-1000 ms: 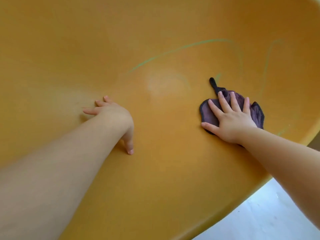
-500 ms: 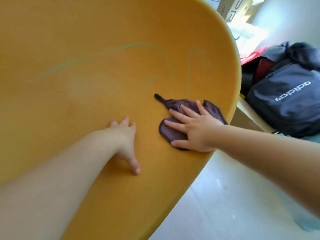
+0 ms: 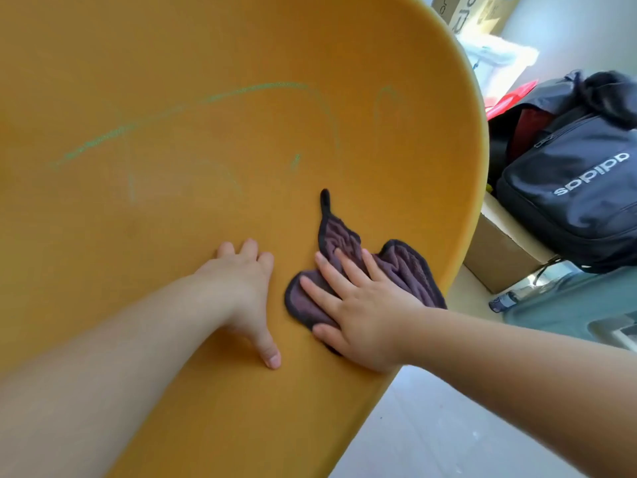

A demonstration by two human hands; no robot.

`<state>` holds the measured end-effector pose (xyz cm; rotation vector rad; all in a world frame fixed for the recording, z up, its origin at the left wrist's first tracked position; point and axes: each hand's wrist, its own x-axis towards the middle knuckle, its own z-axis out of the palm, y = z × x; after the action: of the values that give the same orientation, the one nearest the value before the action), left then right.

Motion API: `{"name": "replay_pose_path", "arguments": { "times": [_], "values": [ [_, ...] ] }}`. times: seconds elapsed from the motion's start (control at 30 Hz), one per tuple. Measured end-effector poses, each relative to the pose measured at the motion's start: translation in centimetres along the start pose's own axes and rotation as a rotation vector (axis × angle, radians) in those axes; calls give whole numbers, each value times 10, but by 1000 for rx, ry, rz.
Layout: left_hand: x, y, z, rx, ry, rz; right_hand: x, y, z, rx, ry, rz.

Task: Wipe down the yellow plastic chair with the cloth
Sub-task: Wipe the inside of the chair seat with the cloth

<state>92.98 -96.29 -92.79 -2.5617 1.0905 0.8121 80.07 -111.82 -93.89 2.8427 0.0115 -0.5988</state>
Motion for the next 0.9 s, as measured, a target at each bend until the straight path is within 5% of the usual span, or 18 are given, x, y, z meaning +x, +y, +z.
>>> {"name": "replay_pose_path", "arguments": {
  "times": [0.1, 0.23, 0.37, 0.57, 0.7, 0.83, 0.9],
  "values": [
    [3, -2, 2, -1, 3, 10, -10, 44, -14, -214, 31, 19],
    [3, -5, 6, 17, 14, 19, 40, 155, -78, -540, 265, 395],
    [3, -6, 7, 7, 26, 24, 95, 137, -82, -361, 386, 560],
    [2, -8, 8, 39, 51, 40, 136, 5, -28, 105, 349, 314],
    [1, -11, 13, 48, 64, 54, 96, 34, -19, -141, 274, 32],
    [3, -12, 15, 23, 54, 61, 75, 147, -72, -481, 391, 399],
    [4, -13, 15, 18, 53, 63, 84, 154, -85, -467, 410, 514]
  ]
}}
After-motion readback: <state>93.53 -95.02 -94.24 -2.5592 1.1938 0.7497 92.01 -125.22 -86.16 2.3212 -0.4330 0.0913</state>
